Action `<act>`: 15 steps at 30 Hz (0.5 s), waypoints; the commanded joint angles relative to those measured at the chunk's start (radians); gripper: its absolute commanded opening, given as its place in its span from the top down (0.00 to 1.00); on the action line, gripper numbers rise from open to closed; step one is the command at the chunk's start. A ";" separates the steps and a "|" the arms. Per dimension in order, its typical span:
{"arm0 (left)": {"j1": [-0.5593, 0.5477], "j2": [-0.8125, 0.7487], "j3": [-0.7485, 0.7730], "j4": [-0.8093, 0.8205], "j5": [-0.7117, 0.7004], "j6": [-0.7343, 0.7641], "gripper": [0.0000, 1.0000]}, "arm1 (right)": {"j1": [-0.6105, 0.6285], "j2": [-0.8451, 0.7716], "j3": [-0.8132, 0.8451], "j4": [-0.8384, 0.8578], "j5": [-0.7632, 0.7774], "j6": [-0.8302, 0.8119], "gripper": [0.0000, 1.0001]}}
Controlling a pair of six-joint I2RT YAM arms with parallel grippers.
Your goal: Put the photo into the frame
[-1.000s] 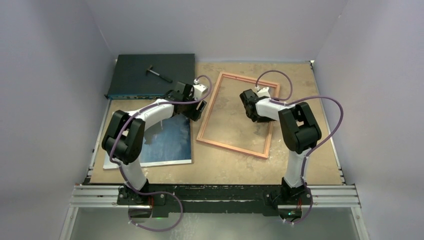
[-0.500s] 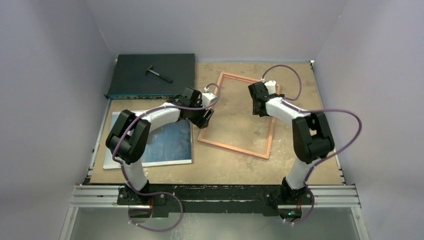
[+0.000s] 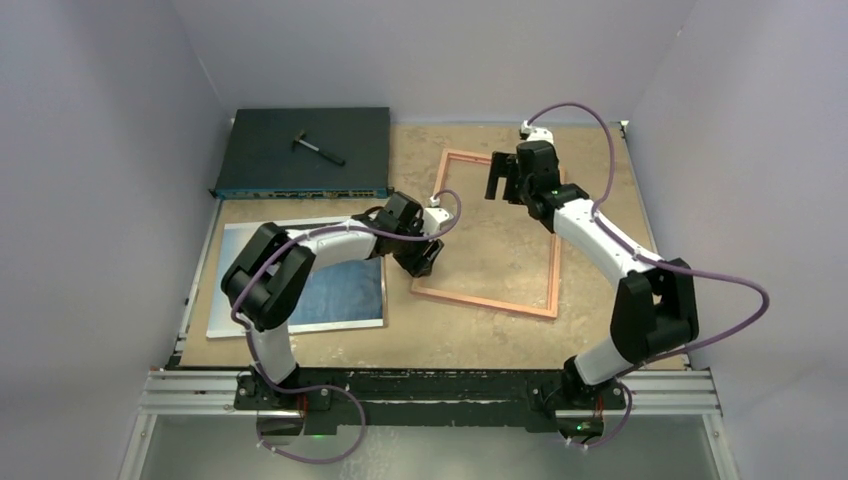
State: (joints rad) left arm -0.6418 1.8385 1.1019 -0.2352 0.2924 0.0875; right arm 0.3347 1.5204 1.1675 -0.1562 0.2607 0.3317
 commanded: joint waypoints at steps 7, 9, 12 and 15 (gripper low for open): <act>-0.068 -0.086 -0.007 -0.033 0.094 -0.123 0.47 | -0.008 0.113 -0.017 0.107 -0.196 0.015 0.01; -0.067 -0.115 0.039 -0.111 0.115 -0.114 0.39 | -0.005 0.135 -0.026 0.142 -0.223 0.029 0.02; -0.063 -0.184 0.108 -0.240 0.153 -0.095 0.24 | 0.004 0.169 -0.027 0.192 -0.257 0.065 0.01; -0.032 -0.262 0.175 -0.353 0.165 -0.092 0.14 | 0.044 0.221 0.015 0.204 -0.251 0.073 0.02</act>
State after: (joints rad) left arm -0.7055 1.7233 1.1584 -0.4351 0.3904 -0.0101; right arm 0.3408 1.7054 1.1423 -0.0250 0.0444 0.3733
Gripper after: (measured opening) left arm 0.812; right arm 0.986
